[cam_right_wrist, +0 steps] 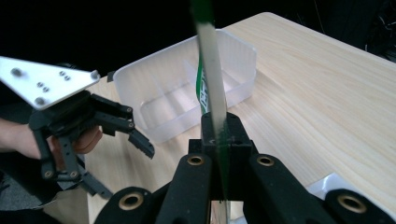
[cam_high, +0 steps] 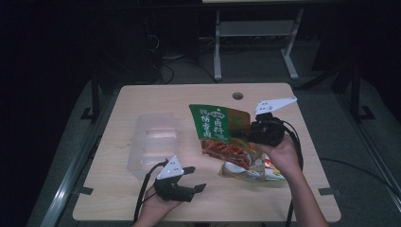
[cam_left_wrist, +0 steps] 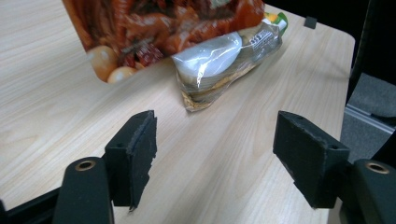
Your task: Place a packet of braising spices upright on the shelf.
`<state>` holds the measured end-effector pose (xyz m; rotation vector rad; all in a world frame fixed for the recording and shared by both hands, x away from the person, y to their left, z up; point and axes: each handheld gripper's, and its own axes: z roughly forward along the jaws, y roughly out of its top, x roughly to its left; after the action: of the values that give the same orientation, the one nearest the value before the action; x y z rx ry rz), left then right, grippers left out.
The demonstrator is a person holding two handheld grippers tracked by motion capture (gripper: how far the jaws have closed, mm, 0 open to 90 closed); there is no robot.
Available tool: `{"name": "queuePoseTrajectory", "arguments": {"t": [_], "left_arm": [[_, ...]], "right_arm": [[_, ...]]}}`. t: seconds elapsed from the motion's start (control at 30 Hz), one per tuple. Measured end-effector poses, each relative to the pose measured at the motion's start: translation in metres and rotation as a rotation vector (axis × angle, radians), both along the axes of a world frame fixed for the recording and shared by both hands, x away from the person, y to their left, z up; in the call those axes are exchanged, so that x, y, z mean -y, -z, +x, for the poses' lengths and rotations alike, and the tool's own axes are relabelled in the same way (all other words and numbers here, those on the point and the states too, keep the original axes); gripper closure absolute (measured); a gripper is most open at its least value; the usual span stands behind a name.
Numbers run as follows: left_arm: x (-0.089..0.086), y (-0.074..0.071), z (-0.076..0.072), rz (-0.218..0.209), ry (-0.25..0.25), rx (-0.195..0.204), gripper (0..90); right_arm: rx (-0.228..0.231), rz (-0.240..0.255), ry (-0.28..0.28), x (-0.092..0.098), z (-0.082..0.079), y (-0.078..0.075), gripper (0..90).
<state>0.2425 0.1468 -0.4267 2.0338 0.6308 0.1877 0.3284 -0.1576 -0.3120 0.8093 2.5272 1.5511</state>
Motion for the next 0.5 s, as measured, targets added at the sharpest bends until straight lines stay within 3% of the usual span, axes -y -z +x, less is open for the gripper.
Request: {"name": "queuePoseTrajectory", "arguments": {"t": [0.5], "left_arm": [[-0.001,0.001,-0.002,0.012,0.017,0.011,26.3]], "right_arm": [[0.02,0.003,0.007,-0.02,0.02,-0.018,89.9]]}}
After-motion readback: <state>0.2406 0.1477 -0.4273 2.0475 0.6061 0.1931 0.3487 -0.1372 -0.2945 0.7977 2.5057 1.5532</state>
